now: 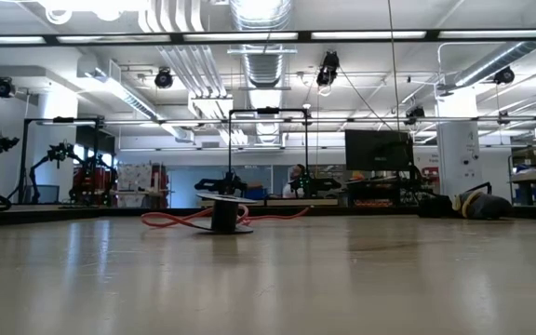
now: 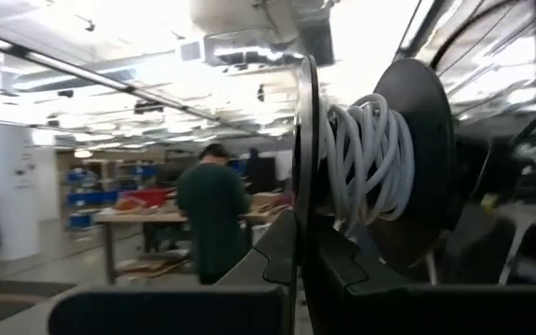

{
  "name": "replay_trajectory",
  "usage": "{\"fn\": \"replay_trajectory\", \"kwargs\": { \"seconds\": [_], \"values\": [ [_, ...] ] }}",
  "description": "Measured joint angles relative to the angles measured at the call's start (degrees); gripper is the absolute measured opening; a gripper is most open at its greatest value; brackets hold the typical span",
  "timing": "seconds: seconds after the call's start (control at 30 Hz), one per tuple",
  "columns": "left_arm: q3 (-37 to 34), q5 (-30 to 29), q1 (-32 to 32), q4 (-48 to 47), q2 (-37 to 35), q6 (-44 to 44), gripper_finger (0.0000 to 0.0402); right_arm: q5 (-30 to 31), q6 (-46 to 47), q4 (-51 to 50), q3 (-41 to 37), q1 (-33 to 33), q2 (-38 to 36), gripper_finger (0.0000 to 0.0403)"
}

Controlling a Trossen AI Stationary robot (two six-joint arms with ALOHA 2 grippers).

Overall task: Coil cords
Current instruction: Uncoil the white wire from the spool

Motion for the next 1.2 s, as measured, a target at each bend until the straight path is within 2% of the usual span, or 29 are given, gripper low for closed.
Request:
{"fn": "replay_trajectory", "kwargs": {
  "seconds": [0.27, 0.5, 0.6, 0.77, 1.03, 1.2],
  "values": [
    [0.0, 2.4, 0.0, 1.0, -0.1, -1.0, 0.0000, 0.0, 0.3, 0.7, -0.1, -0.2, 1.9, 0.0131],
    [0.0, 2.9, 0.0, 1.1, 0.3, -1.0, 0.0000, -0.1, -0.2, 2.8, -0.1, -0.6, 4.8, 0.0149],
    [0.0, 5.6, 0.0, 1.1, 1.0, -0.7, 0.0000, 0.0, -0.2, 6.0, -0.1, -1.0, 6.0, 0.0151],
    [0.0, 11.8, 0.0, 1.6, 2.8, -0.5, 0.0000, 0.0, 0.1, 8.6, -0.1, -2.1, 7.7, 0.0142],
    [0.0, 11.9, 0.0, 2.0, 3.1, -0.2, 0.0000, -2.3, 0.5, 9.0, -0.1, -2.4, 7.8, 0.0103],
    [0.0, 11.9, 0.0, 2.1, 3.1, 4.0, 0.0000, -5.2, 2.0, 9.0, -0.1, -2.4, 7.8, 0.0068]
  ]
}}
